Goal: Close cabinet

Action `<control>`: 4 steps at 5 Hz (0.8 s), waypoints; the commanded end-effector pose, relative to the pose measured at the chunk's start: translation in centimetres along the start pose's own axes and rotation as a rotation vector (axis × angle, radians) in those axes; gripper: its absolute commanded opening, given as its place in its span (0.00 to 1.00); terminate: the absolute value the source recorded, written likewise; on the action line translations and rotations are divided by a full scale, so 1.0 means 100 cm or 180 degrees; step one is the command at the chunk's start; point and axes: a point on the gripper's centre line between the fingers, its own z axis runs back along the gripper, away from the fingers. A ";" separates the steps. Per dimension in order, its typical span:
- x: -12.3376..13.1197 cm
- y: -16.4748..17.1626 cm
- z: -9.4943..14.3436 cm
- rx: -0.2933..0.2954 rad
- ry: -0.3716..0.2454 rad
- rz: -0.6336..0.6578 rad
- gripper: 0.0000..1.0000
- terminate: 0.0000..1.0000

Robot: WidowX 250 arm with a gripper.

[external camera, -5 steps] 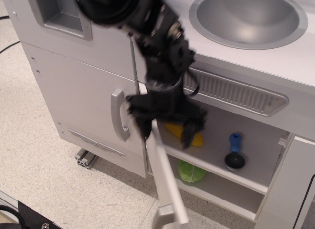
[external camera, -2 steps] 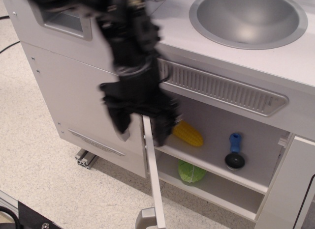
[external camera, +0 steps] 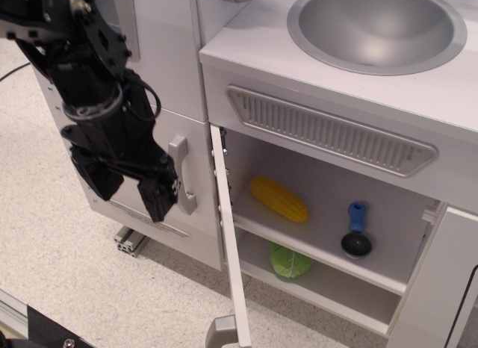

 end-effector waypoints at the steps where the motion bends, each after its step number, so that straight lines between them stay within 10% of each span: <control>1: -0.006 0.005 -0.043 0.0236 -0.0037 -0.0062 1.00 0.00; 4: 0.006 -0.022 -0.086 0.0278 -0.0011 -0.0088 1.00 0.00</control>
